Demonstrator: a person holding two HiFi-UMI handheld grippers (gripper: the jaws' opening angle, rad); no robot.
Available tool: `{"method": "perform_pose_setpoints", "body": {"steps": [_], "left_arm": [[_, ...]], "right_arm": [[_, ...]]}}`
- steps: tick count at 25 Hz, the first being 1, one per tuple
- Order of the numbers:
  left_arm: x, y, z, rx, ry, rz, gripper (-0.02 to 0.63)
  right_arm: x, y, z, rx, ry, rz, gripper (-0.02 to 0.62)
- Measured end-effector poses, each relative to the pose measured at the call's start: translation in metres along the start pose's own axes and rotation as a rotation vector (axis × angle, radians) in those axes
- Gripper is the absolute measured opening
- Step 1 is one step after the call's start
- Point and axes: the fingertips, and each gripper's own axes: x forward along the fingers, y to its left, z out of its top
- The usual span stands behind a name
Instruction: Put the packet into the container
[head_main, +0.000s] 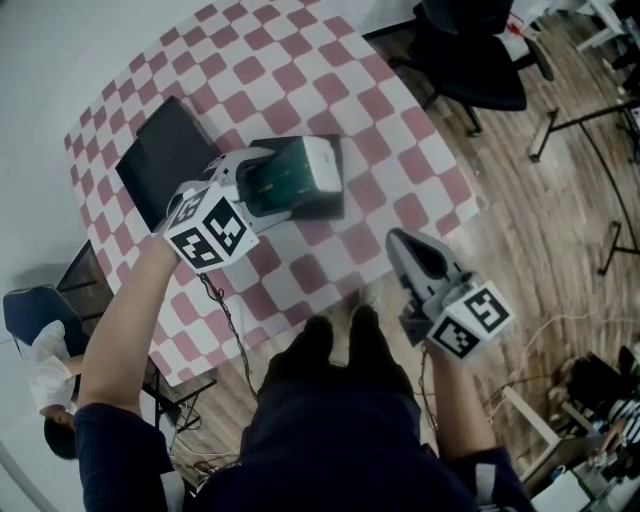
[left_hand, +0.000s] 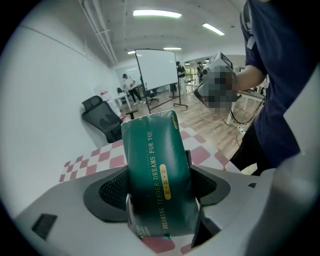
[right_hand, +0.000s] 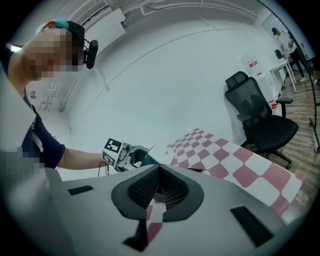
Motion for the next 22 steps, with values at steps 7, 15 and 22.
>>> {"method": "perform_pose_setpoints", "body": {"steps": [7,15,22], "left_arm": [[0.029,-0.010,-0.020,0.153,0.154,-0.076,0.402],[0.055,-0.020,-0.042,0.228,0.286,-0.132,0.402],[0.071,-0.023,-0.052,0.253,0.365,-0.154,0.403]], "right_arm": [[0.002,-0.015,-0.014,0.042,0.005,-0.012,0.017],[0.004,-0.025,-0.023,0.062,0.014,-0.009,0.017],[0.004,-0.032,-0.030,0.076,0.024,-0.013,0.017]]}}
